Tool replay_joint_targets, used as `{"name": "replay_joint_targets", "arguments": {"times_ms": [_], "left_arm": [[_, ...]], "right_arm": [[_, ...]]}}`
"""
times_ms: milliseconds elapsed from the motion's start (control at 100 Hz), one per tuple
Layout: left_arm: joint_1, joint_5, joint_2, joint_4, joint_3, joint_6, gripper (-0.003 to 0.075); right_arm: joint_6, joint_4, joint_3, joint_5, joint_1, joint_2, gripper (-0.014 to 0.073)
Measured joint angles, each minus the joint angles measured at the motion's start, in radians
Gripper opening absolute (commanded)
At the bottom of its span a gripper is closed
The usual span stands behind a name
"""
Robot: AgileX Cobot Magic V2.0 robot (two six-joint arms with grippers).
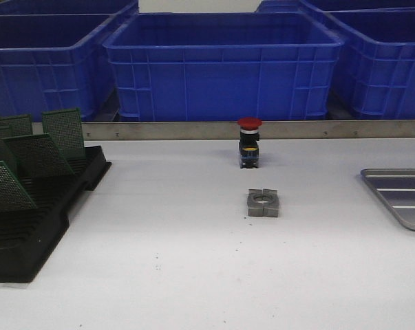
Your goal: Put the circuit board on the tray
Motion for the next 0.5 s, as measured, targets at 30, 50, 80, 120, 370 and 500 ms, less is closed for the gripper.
{"name": "replay_joint_targets", "arguments": {"times_ms": [30, 50, 80, 120, 370, 500], "left_arm": [[0.0, 0.0, 0.0, 0.0, 0.0, 0.0, -0.0017], [0.0, 0.0, 0.0, 0.0, 0.0, 0.0, -0.0017], [0.0, 0.0, 0.0, 0.0, 0.0, 0.0, -0.0017], [0.0, 0.0, 0.0, 0.0, 0.0, 0.0, -0.0017], [0.0, -0.032, 0.0, 0.0, 0.0, 0.0, -0.0017], [0.0, -0.113, 0.0, 0.0, 0.0, 0.0, -0.0017]], "right_arm": [[0.0, 0.0, 0.0, 0.0, 0.0, 0.0, -0.0059], [0.0, 0.0, 0.0, 0.0, 0.0, 0.0, -0.0059], [0.0, 0.0, 0.0, 0.0, 0.0, 0.0, -0.0059], [0.0, 0.0, 0.0, 0.0, 0.0, 0.0, -0.0059], [0.0, 0.0, 0.0, 0.0, 0.0, 0.0, -0.0059], [0.0, 0.0, 0.0, 0.0, 0.0, 0.0, -0.0059]]}}
